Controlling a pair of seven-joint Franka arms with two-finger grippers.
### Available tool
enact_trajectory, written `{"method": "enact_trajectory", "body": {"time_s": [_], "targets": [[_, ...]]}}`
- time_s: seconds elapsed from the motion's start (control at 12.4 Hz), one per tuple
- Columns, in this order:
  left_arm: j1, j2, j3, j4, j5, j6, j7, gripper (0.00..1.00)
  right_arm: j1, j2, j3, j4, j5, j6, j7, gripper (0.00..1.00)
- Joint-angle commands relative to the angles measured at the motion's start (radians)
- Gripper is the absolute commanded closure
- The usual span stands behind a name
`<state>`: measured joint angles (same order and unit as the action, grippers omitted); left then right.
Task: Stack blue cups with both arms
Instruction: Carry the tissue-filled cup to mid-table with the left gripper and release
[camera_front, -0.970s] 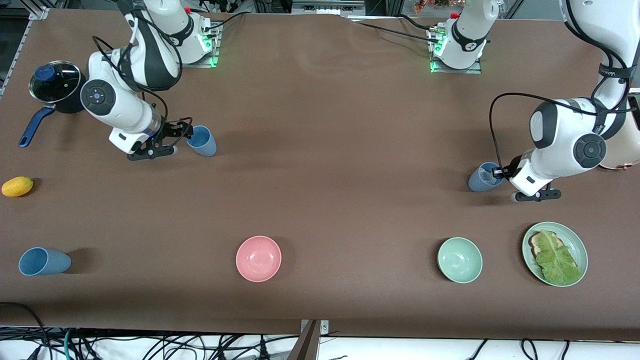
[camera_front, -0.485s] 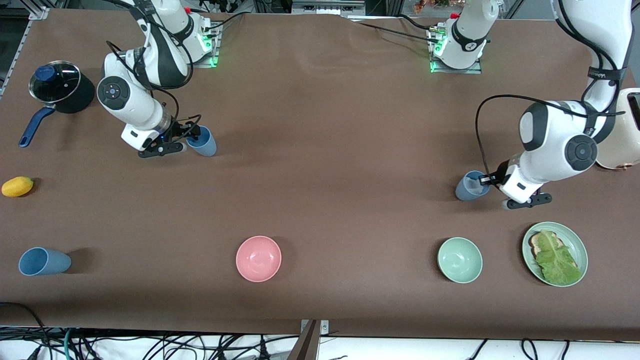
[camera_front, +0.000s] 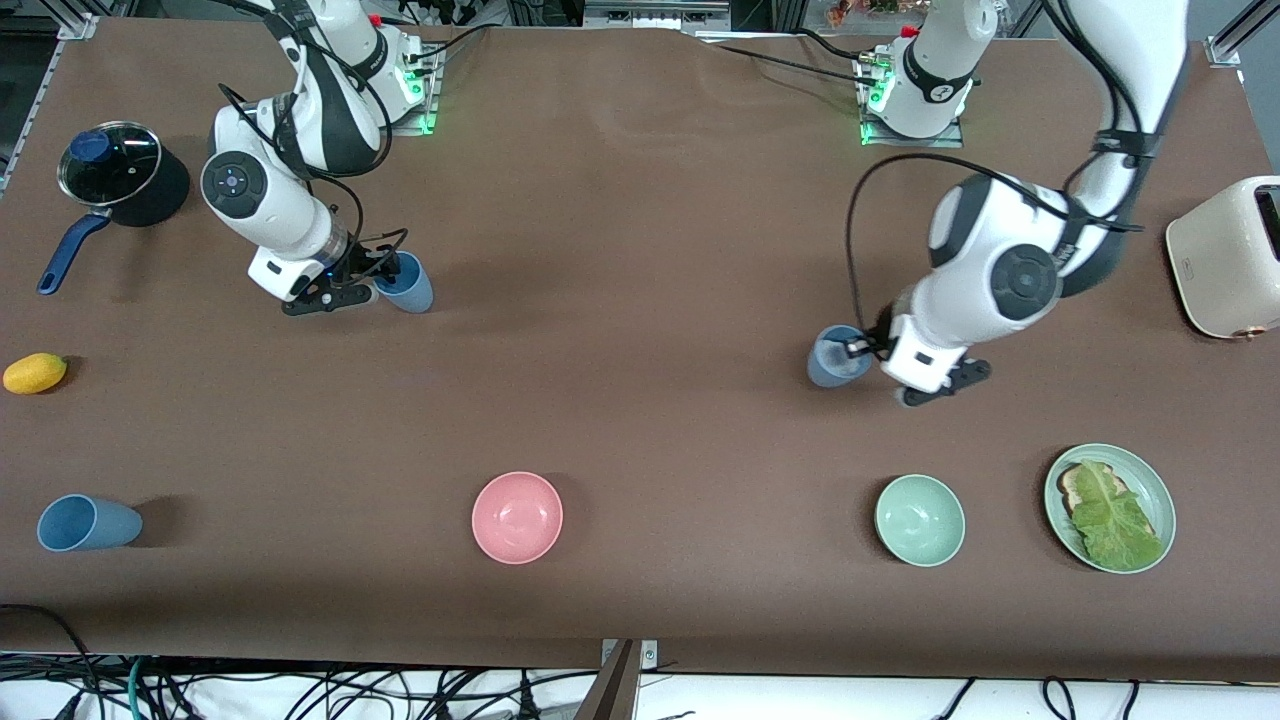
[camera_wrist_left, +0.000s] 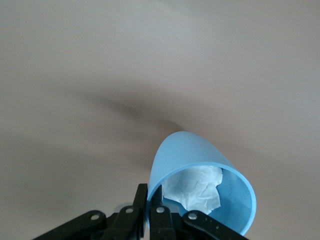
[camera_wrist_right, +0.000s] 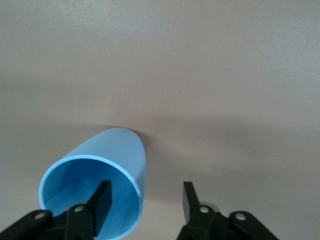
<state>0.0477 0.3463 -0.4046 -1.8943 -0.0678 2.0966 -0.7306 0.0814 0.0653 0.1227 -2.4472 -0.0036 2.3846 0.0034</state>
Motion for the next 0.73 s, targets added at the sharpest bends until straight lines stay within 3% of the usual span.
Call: {"method": "enact_trajectory", "body": {"time_s": [0.0,0.4,0.65], "targets": [[-0.038,0.045,-0.06,0.075,-0.041,-0.017,-0.151,1.0,-0.003,-0.004,0.009,-0.012,0.007,0.018,0.013,0.42],[-0.224,0.293,-0.051,0.3,0.029,-0.013,-0.373,1.0,-0.003,-0.001,0.009,-0.012,0.007,0.018,0.015,0.8],[-0.241,0.336,-0.053,0.313,0.082,0.026,-0.415,1.0,-0.003,-0.001,0.009,-0.012,0.007,0.016,0.015,1.0]]}}
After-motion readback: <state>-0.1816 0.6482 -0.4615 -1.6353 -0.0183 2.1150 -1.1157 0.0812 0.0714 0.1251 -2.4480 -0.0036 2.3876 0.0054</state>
